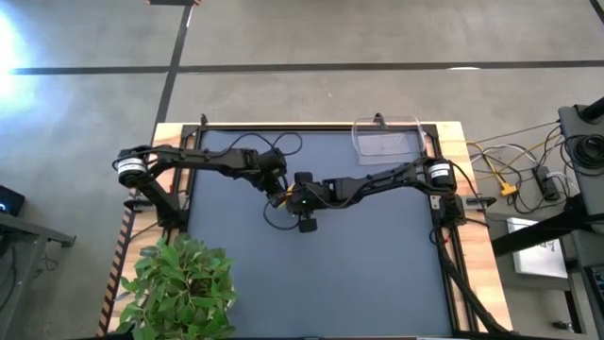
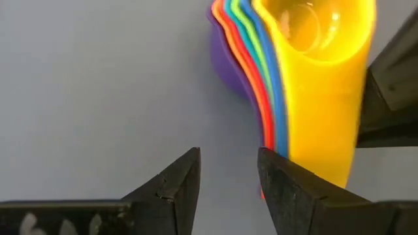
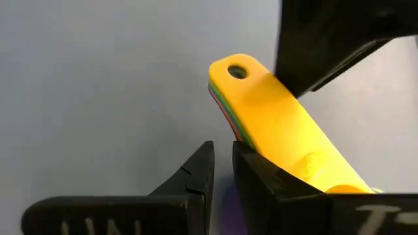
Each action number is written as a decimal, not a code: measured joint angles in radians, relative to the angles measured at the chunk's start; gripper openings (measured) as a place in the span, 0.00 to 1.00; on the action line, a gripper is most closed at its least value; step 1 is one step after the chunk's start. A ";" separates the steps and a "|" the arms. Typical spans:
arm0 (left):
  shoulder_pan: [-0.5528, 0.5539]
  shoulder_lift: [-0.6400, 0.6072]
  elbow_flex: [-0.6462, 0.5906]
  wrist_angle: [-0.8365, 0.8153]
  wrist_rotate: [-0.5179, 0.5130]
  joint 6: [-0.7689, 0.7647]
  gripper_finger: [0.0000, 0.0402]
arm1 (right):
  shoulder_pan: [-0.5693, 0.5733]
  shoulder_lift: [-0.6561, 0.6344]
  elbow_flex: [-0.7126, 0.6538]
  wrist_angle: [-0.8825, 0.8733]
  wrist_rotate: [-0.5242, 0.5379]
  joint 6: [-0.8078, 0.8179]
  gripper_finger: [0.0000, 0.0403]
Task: Nest measuring cups in basket
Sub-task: Adjust the stacked measuring cups on the table
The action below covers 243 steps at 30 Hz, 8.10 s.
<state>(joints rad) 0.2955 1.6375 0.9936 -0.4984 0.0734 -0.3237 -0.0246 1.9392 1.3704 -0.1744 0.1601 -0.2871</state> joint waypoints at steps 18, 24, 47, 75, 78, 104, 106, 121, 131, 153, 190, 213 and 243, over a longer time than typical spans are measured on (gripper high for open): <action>0.027 -0.039 0.067 -0.132 -0.013 0.079 0.34 | 0.003 -0.166 -0.059 -0.174 -0.171 0.055 0.12; -0.003 -0.063 0.129 -0.155 -0.007 0.106 0.34 | 0.005 -0.373 -0.274 -0.054 -0.190 0.106 0.12; -0.119 0.017 0.146 -0.116 -0.100 0.076 0.96 | 0.005 -0.825 -0.662 0.194 -0.132 0.193 0.12; -0.101 0.191 0.223 -0.139 -0.145 0.060 0.59 | 0.005 -0.824 -0.667 0.195 -0.132 0.183 0.12; -0.101 0.197 0.257 -0.139 -0.145 0.084 0.40 | 0.005 -0.824 -0.668 0.192 -0.132 0.183 0.12; -0.097 0.364 0.427 -0.194 -0.141 0.167 0.33 | 0.005 -0.823 -0.673 0.178 -0.131 0.171 0.12; -0.097 0.363 0.450 -0.186 -0.152 0.174 0.33 | 0.005 -0.823 -0.673 0.175 -0.131 0.171 0.12; -0.097 0.361 0.518 -0.191 -0.153 0.204 0.33 | 0.004 -0.825 -0.673 0.126 0.095 0.176 0.12; -0.089 0.360 0.518 -0.310 -0.081 0.183 0.33 | -0.019 -0.825 -0.673 0.128 0.113 0.206 0.12; -0.079 0.354 0.518 -0.428 -0.008 0.158 0.74 | -0.071 -0.825 -0.701 0.127 0.110 0.260 0.12; 0.069 -0.043 -0.003 0.107 -0.037 0.118 0.01 | -0.081 -0.601 -0.783 0.410 -0.164 0.313 0.02; -0.021 0.073 -0.010 0.138 0.078 0.053 0.00 | -0.213 -0.353 -0.579 0.320 -0.161 0.275 0.02; 0.035 0.020 -0.085 0.325 0.087 0.135 0.00 | -0.256 -0.460 -0.567 0.205 -0.168 0.284 0.02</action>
<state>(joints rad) 0.3305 1.6572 0.9090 -0.1737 0.1608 -0.1890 -0.2810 1.4793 0.8032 0.0304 -0.0081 -0.0030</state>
